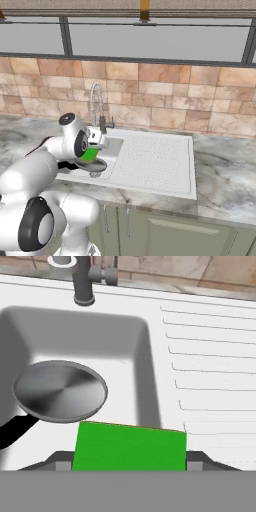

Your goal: Pick the pan and sponge and place them into the sink. Then turn on the water.

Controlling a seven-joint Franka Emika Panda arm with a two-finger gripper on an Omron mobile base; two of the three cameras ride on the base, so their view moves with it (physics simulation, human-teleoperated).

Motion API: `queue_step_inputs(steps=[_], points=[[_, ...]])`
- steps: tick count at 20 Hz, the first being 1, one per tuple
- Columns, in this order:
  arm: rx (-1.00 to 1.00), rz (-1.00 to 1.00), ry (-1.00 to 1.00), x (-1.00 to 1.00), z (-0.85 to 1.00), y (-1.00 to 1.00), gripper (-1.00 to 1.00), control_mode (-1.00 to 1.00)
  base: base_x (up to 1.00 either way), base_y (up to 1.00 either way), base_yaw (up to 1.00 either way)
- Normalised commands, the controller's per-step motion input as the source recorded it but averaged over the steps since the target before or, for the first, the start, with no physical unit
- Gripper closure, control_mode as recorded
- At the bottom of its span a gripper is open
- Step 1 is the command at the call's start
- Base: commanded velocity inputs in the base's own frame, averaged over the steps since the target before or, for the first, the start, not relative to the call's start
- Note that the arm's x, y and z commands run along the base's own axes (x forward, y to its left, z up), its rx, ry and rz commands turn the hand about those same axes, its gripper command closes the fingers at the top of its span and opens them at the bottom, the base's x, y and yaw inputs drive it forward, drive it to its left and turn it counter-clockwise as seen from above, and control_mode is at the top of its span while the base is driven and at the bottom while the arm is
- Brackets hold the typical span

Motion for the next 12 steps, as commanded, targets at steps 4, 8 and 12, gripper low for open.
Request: queue_step_inputs(steps=[4,8,12], points=[[0.00,0.08,0.00,0.00,-0.24,0.33,1.00,-1.00,0.00,0.00,0.00],[-0.01,0.07,0.00,0.00,-0.47,0.24,1.00,-1.00,0.00,0.00,0.00],[0.00,0.05,0.00,0.04,-0.43,0.03,1.00,-1.00,0.00,0.00,0.00]])
